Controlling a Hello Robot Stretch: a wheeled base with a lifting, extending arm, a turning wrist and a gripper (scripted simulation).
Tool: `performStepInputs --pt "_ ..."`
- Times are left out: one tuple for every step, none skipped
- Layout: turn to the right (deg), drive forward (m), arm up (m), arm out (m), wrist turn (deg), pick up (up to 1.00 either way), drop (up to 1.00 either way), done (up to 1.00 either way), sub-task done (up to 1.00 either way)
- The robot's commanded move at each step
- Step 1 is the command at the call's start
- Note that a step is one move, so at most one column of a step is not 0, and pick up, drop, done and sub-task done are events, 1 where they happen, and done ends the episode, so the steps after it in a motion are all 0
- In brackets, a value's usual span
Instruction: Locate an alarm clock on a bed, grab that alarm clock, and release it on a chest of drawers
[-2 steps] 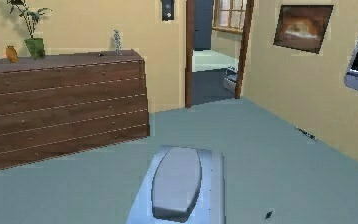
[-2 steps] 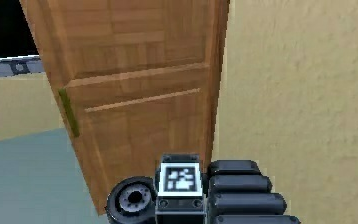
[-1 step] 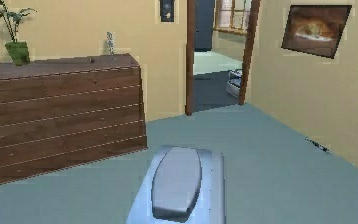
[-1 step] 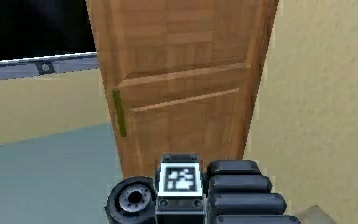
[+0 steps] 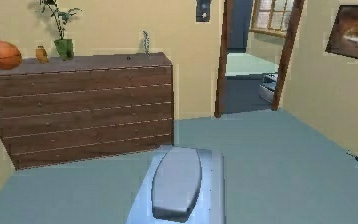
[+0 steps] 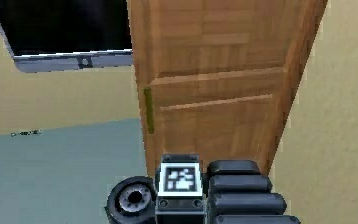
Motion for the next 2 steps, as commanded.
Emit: performStepInputs --pt "0.0 0.95 0.00 0.00 0.0 0.00 0.00 0.00 0.00" --pt "-45.0 0.00 0.00 0.00 0.0 0.00 0.00 0.00 0.00"
